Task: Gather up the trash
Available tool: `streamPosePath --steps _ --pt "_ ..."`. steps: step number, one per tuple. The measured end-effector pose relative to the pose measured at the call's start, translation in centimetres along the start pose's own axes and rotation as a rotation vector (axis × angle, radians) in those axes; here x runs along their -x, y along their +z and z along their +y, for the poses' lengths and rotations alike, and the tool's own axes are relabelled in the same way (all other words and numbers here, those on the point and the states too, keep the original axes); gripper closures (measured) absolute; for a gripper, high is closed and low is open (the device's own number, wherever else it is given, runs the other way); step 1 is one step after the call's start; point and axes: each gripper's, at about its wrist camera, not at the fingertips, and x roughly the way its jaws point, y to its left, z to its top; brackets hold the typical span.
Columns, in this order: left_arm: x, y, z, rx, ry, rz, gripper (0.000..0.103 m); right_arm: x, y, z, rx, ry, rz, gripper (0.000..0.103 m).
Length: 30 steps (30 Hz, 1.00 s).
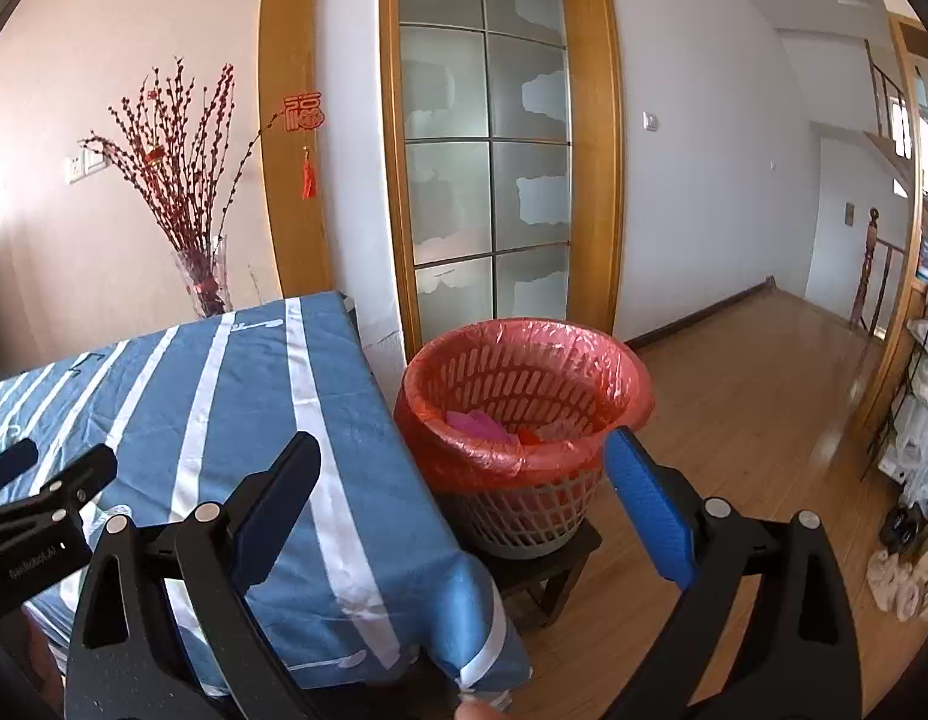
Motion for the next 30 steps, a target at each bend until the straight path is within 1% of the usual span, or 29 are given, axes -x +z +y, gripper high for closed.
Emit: streamPosePath --steps 4,8,16,30 --pt "0.6 -0.7 0.6 0.029 0.005 0.003 0.004 0.8 -0.5 0.1 -0.014 -0.003 -0.002 0.008" --pt "1.2 -1.1 0.9 0.044 0.015 -0.011 0.004 1.4 -0.7 0.1 -0.017 -0.021 -0.01 0.008" --pt "2.0 -1.6 0.9 0.035 0.043 -0.032 0.004 1.5 -1.4 0.0 -0.023 -0.038 0.011 0.008" --pt "2.1 -2.1 0.6 0.022 0.07 -0.03 0.004 1.3 -2.4 -0.1 -0.013 -0.075 0.039 0.008"
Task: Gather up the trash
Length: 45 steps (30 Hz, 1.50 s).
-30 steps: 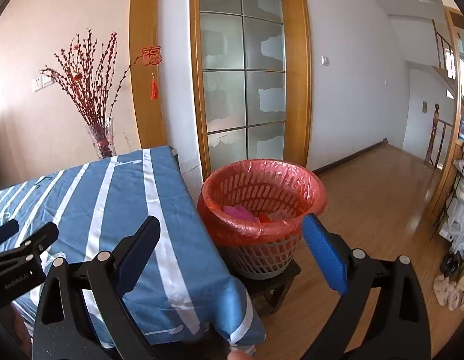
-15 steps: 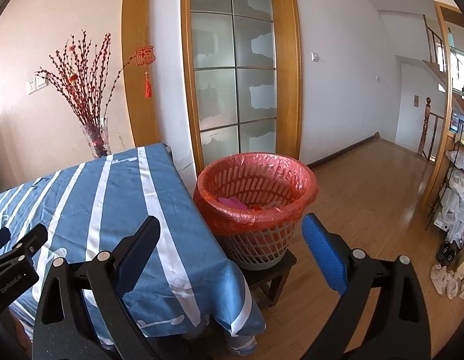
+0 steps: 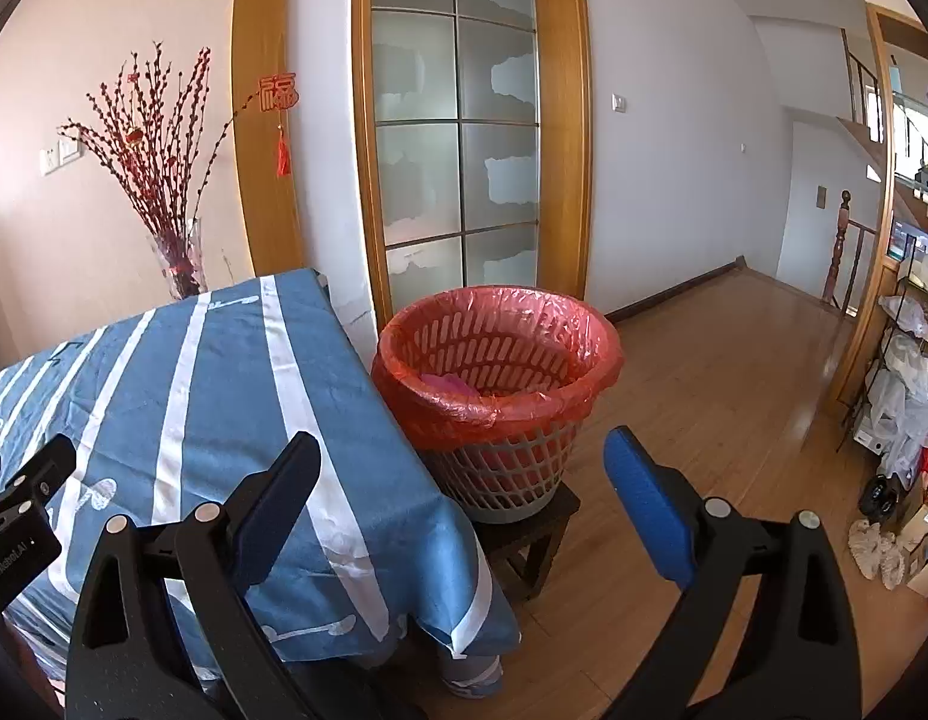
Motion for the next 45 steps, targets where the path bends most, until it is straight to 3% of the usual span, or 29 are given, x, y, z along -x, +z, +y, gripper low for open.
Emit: streamPosePath --steps 45 --pt "0.9 0.1 0.6 0.022 0.02 -0.046 0.004 0.0 0.1 1.2 0.015 0.014 0.011 0.008"
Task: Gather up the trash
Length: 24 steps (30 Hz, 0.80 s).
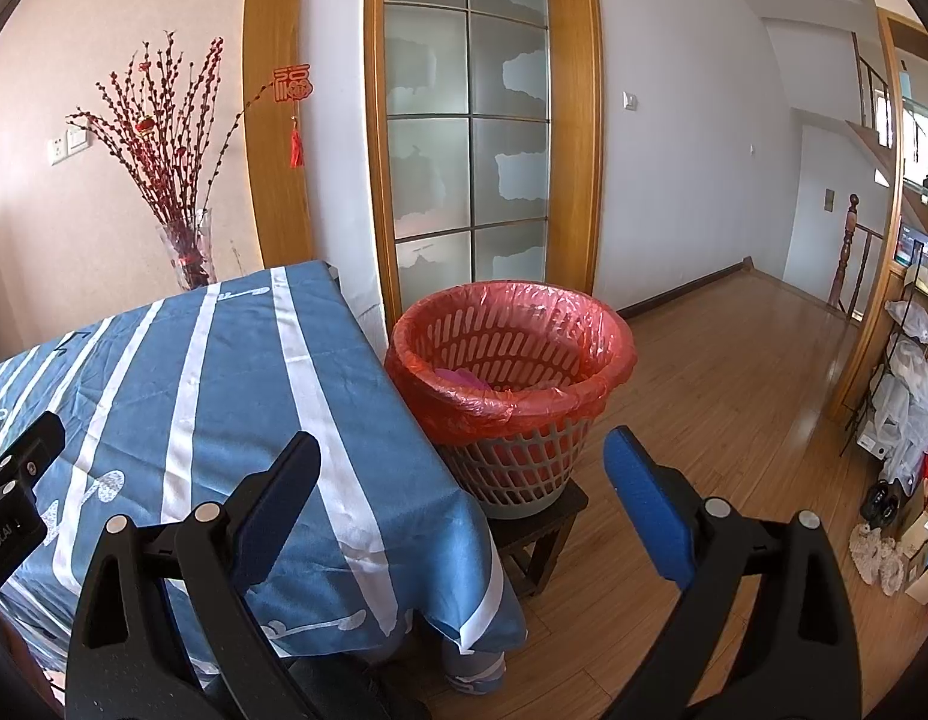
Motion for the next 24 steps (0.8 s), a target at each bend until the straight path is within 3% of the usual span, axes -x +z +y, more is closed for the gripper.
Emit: streamPosePath --steps 24 --pt "-0.09 -0.16 -0.1 0.001 -0.003 0.007 0.004 -0.09 -0.19 -0.02 -0.002 0.0 0.004 0.008"
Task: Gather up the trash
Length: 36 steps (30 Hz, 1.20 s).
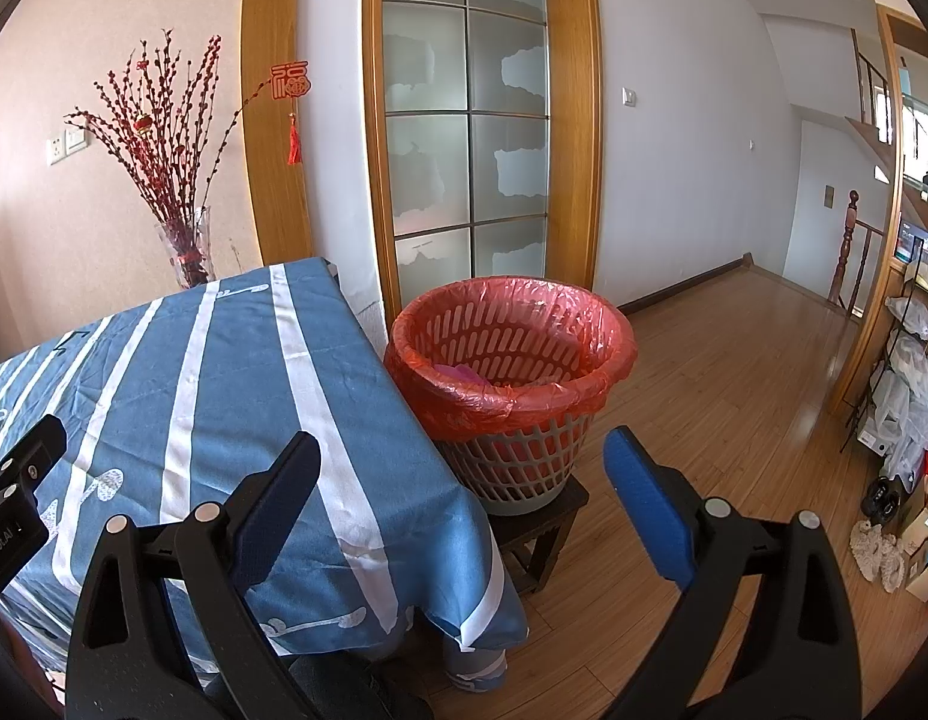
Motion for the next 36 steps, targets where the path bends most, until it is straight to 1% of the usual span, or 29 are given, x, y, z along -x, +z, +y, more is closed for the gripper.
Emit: streamPosePath --steps 12,24,36 --pt "0.0 0.1 0.0 0.0 0.0 0.001 0.004 -0.2 -0.5 0.0 -0.006 -0.002 0.004 0.008" --pt "-0.5 -0.5 0.2 0.0 -0.005 0.021 0.004 -0.2 -0.5 0.1 -0.008 -0.001 0.006 0.008" --pt "-0.7 -0.5 0.3 -0.004 0.008 0.023 0.004 -0.4 -1.0 0.3 -0.01 -0.002 0.016 0.008"
